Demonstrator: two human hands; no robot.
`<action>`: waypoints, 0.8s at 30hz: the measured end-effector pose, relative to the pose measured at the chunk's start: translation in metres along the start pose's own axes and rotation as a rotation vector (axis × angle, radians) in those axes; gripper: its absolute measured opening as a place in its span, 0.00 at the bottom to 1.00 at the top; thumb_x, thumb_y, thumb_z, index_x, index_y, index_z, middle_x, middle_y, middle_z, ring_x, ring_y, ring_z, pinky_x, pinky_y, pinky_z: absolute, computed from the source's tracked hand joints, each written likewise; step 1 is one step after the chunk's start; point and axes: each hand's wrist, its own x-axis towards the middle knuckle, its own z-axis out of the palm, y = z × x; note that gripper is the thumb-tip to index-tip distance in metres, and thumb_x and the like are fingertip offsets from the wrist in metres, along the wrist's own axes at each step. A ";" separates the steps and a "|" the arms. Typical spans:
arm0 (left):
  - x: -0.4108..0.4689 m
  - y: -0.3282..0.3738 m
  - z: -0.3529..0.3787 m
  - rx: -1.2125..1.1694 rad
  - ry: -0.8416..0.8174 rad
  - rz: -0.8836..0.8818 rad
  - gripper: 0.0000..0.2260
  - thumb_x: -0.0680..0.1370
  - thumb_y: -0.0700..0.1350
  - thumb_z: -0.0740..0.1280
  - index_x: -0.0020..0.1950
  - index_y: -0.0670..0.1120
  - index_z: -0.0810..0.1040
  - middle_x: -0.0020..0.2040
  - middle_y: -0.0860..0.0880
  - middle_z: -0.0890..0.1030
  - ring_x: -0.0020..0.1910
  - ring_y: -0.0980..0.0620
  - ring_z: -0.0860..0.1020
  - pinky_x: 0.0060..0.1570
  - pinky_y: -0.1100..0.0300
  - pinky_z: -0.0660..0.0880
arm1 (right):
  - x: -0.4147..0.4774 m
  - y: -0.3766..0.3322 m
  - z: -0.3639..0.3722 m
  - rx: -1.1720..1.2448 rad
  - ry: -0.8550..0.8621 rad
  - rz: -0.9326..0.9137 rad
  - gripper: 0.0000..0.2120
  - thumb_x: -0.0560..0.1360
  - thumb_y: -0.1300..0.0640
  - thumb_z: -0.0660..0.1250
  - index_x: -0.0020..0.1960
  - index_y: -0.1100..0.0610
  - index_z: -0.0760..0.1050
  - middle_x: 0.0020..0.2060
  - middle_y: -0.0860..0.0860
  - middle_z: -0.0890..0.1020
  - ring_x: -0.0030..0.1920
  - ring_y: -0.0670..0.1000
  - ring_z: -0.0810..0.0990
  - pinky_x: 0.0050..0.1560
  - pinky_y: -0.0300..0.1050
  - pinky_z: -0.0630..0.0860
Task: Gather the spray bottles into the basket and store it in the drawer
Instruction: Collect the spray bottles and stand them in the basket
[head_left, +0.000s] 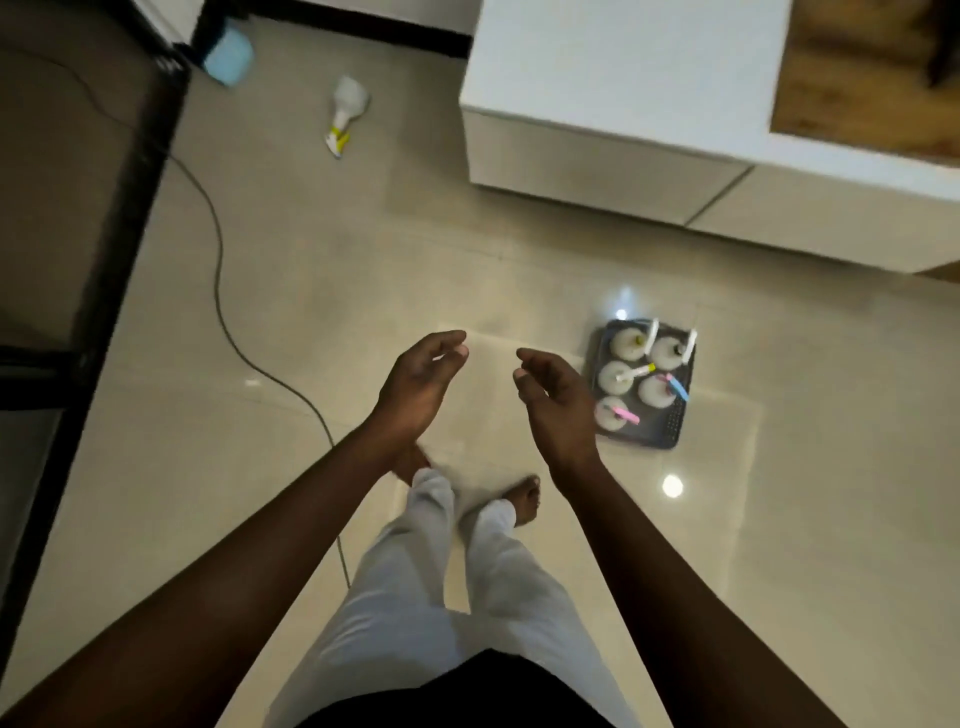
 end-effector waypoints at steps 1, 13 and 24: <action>-0.008 0.002 -0.015 -0.030 0.033 0.000 0.15 0.85 0.46 0.65 0.70 0.46 0.79 0.68 0.48 0.81 0.70 0.50 0.77 0.74 0.44 0.72 | -0.005 -0.012 0.009 -0.016 -0.026 -0.009 0.12 0.81 0.58 0.70 0.63 0.51 0.84 0.58 0.49 0.87 0.62 0.53 0.85 0.67 0.62 0.79; -0.048 0.002 -0.165 -0.340 0.296 -0.038 0.09 0.83 0.51 0.67 0.61 0.58 0.82 0.64 0.55 0.83 0.66 0.52 0.80 0.66 0.47 0.78 | -0.030 -0.120 0.124 -0.179 -0.248 -0.096 0.13 0.81 0.59 0.70 0.63 0.48 0.84 0.59 0.49 0.86 0.64 0.53 0.83 0.68 0.62 0.79; 0.012 0.031 -0.245 -0.361 0.315 -0.033 0.11 0.83 0.48 0.66 0.65 0.51 0.82 0.64 0.52 0.83 0.66 0.48 0.80 0.67 0.45 0.77 | 0.029 -0.183 0.203 -0.196 -0.264 -0.121 0.12 0.81 0.60 0.70 0.62 0.50 0.84 0.59 0.51 0.86 0.65 0.55 0.82 0.68 0.62 0.79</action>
